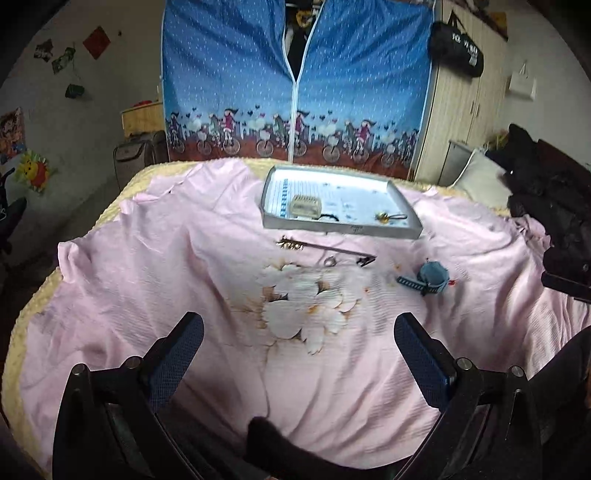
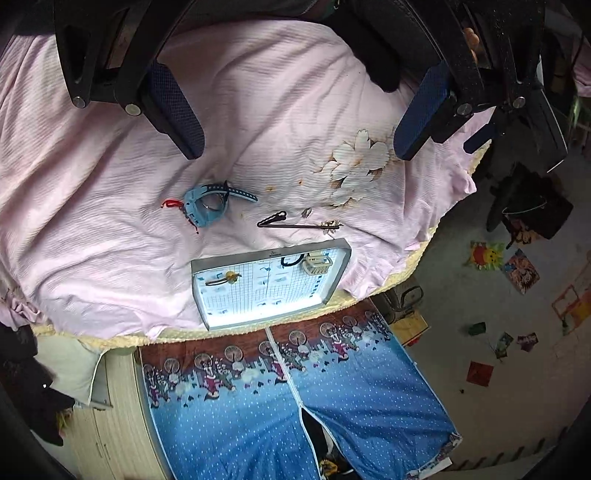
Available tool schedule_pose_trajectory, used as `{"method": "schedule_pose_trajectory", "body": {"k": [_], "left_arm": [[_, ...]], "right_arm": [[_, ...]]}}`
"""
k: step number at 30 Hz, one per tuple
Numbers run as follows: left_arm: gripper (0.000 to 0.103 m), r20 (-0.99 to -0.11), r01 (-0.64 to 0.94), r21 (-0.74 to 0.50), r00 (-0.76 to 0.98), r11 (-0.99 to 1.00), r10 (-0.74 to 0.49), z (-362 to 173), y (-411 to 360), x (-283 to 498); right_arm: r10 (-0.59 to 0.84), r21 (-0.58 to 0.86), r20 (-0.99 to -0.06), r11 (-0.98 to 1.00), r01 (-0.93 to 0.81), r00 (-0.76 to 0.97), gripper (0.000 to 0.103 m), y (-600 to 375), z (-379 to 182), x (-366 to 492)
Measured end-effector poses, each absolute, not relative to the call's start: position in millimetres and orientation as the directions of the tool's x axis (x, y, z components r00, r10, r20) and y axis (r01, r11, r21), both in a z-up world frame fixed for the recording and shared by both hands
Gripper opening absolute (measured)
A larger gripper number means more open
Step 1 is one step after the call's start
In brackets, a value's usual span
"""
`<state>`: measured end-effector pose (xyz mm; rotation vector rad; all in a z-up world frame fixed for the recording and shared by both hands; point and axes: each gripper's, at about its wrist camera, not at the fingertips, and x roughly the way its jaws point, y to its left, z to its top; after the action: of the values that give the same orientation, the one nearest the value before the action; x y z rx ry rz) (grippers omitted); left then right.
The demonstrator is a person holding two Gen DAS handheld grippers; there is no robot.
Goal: Organize jewelry
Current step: 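Move the left tool toward the silver ring while the right tool reaches the black bead string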
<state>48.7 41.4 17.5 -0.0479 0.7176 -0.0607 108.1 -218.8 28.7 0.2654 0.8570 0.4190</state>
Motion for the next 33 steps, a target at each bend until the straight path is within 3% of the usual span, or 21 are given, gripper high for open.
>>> {"method": "schedule_pose_trajectory", "body": {"k": [9,16,18,21,25,29,33], "left_arm": [[0.101,-0.740,0.085,-0.065,0.664,0.994,-0.106,9.9,59.4,108.1],[0.101,-0.819,0.162,-0.033,0.561,0.986,-0.120,-21.8,51.8,175.0],[0.100,-0.845,0.167,-0.069,0.514,0.984,-0.147,-35.9,52.7,193.3],[0.098,-0.871,0.177,-0.106,0.459,0.979,-0.177,-53.9,52.2,220.8],[0.094,-0.883,0.179,-0.090,0.441,0.980,-0.162,-69.1,47.8,249.4],[0.075,-0.884,0.186,-0.113,0.430,0.976,-0.184,-83.4,44.4,264.5],[0.071,-0.875,0.223,-0.103,0.444,0.969,-0.195,-89.0,38.4,269.6]], "right_arm": [[0.469,0.356,-0.719,0.882,-0.309,0.512,0.103,-192.0,14.6,171.0],[0.467,0.353,-0.761,0.880,-0.317,0.450,0.101,-175.7,-30.3,240.5],[0.473,0.359,-0.780,0.874,-0.326,0.410,0.086,-170.4,-46.1,258.8],[0.506,0.412,-0.795,0.855,-0.316,0.334,0.073,-165.8,-69.6,284.7],[0.541,0.482,-0.799,0.837,-0.257,0.264,0.071,-163.3,-91.6,312.6],[0.562,0.535,-0.801,0.826,-0.177,0.206,0.058,-162.5,-109.9,336.0],[0.544,0.532,-0.820,0.839,-0.115,0.178,0.049,-160.6,-125.8,351.7]]}}
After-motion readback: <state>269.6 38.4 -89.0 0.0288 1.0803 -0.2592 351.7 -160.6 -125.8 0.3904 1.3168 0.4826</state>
